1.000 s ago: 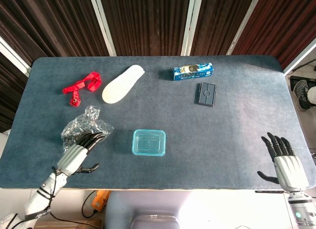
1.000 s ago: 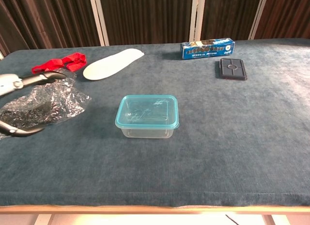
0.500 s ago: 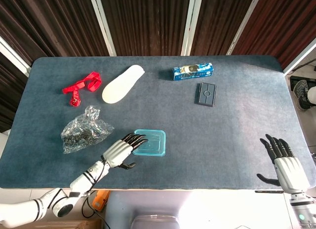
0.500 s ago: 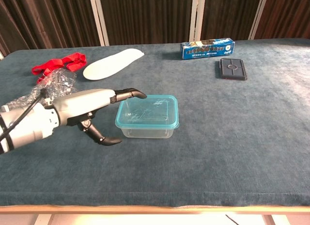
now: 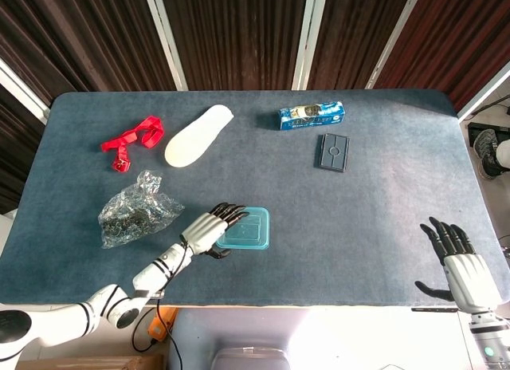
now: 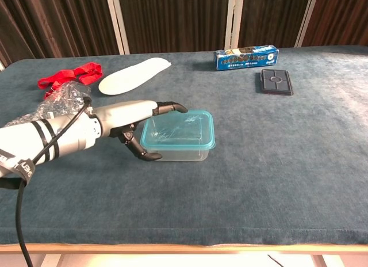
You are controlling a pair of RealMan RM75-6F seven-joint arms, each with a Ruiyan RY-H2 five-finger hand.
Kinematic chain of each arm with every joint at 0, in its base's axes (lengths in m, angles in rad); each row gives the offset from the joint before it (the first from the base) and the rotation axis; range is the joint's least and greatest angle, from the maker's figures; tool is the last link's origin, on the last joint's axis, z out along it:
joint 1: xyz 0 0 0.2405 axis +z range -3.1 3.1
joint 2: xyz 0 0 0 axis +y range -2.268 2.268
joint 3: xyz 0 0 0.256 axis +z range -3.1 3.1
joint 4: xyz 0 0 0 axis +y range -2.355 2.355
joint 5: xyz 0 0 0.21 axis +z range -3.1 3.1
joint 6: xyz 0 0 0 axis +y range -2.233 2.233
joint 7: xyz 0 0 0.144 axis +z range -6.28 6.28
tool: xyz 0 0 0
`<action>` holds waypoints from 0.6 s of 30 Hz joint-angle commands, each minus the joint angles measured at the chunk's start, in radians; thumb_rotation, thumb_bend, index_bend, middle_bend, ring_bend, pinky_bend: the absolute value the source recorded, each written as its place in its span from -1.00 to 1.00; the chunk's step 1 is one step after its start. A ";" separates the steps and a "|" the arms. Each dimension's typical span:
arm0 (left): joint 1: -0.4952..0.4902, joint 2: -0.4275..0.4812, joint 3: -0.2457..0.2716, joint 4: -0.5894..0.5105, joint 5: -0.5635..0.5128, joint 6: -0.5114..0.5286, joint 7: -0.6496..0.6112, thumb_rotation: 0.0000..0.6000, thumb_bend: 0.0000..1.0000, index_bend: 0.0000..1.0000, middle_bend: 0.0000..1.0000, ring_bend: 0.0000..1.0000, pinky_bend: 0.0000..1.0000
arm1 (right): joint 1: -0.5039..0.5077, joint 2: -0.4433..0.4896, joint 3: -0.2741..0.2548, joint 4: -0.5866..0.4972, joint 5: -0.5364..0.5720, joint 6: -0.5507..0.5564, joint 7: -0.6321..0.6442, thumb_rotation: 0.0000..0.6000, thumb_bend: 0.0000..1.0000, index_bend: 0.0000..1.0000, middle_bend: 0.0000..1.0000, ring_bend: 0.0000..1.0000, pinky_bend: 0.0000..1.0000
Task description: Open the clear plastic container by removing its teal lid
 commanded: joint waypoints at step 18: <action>-0.043 0.016 -0.002 -0.029 -0.111 -0.023 0.094 1.00 -0.45 -1.00 -1.00 -1.00 -0.83 | -0.001 -0.002 -0.002 -0.001 -0.006 0.004 -0.004 1.00 -0.66 -1.00 -1.00 -1.00 -1.00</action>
